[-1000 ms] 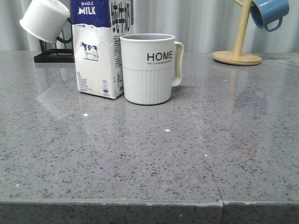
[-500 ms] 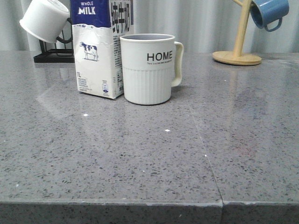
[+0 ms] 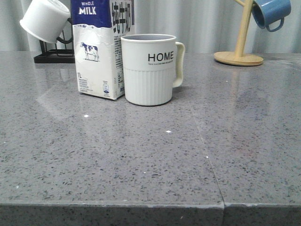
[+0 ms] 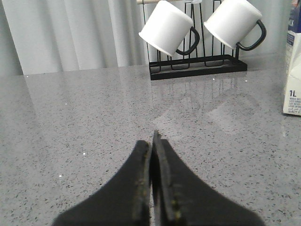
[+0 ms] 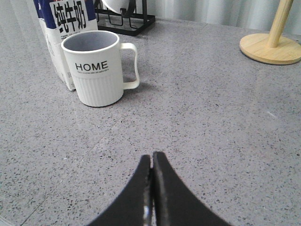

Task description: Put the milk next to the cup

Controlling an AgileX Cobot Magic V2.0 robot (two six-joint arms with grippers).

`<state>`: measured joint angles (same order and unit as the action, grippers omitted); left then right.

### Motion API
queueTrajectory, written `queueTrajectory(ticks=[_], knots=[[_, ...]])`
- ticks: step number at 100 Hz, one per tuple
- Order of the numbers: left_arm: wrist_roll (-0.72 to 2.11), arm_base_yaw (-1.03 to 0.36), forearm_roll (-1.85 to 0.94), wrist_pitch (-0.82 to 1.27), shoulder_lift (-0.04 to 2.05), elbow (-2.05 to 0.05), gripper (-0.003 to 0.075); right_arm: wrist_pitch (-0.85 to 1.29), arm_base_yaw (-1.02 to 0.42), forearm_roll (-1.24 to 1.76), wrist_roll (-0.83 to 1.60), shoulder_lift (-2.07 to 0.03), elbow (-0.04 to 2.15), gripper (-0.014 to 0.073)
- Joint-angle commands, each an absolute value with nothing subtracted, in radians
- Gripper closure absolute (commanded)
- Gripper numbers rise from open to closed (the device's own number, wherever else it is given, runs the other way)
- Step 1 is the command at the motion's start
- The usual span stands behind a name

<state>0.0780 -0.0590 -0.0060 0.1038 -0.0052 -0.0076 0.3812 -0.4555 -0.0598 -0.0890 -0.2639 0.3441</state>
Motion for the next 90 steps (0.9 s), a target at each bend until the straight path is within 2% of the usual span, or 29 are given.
queueTrajectory(ticks=[1, 15, 40, 60, 90], knots=[[0.067, -0.057, -0.016, 0.026, -0.034, 0.051, 0.0741, 0.305, -0.449, -0.070, -0.086, -0.272, 0.368, 0.0659], [0.067, -0.057, -0.016, 0.026, -0.034, 0.051, 0.0741, 0.294, -0.392, -0.111, -0.086, -0.272, 0.355, 0.0659], [0.067, -0.057, -0.016, 0.026, -0.034, 0.051, 0.0741, 0.146, -0.147, -0.089, -0.086, -0.263, 0.227, 0.0659], [0.067, -0.057, -0.016, 0.026, -0.034, 0.051, 0.0741, 0.135, -0.014, -0.048, -0.083, -0.190, 0.123, 0.0659], [0.067, -0.057, -0.016, 0.026, -0.034, 0.051, 0.0741, 0.059, 0.054, 0.073, 0.057, -0.014, -0.008, 0.0660]])
